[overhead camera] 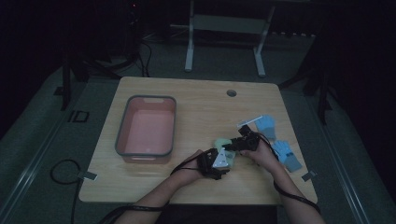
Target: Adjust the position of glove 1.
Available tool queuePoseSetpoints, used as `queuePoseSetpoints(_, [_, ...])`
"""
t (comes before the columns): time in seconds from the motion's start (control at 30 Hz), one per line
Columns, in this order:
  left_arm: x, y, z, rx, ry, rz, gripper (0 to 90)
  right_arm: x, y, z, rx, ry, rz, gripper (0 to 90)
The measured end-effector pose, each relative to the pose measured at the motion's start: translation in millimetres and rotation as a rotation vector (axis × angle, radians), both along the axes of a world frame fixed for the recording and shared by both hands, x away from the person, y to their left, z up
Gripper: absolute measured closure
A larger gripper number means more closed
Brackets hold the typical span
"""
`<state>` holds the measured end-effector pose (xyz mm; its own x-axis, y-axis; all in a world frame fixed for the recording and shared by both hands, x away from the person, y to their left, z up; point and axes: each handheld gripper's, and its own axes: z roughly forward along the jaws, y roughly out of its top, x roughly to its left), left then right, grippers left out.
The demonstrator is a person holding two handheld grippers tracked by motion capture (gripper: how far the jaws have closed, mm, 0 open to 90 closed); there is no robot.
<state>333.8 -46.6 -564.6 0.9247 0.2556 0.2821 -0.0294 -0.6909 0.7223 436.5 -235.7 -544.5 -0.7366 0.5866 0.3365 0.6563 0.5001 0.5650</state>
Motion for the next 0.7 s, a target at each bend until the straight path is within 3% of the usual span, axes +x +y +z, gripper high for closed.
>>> queuePoseSetpoints(0.2, [-2.5,-2.0,-0.6,0.014,-0.037,0.019,49.2,-2.4,-0.1,0.3,0.019,0.004,-0.002,62.5])
queuePoseSetpoints(0.23, [-2.7,-2.2,-0.4,0.024,-0.059,0.037,57.1,-3.4,-0.4,0.5,0.023,0.002,-0.007,64.3])
queuePoseSetpoints(0.3, [1.6,-0.7,4.6,0.001,-0.007,0.048,66.5,-5.0,-0.7,1.4,0.031,-0.005,-0.013,67.0])
queuePoseSetpoints(0.4, [6.3,-0.1,12.9,0.009,0.039,0.049,71.7,-7.3,0.0,5.5,0.029,-0.021,-0.022,69.7])
queuePoseSetpoints(0.5, [8.3,0.3,22.2,0.043,0.039,0.037,72.7,-9.6,2.1,10.3,0.017,-0.050,-0.020,70.4])
queuePoseSetpoints(0.6, [11.4,4.1,31.0,0.036,0.064,0.035,72.7,-11.4,4.3,14.9,0.009,-0.066,-0.019,71.3])
queuePoseSetpoints(0.7, [11.8,8.4,37.6,0.038,0.059,0.027,73.0,-11.2,5.3,19.2,0.027,-0.062,-0.016,71.7])
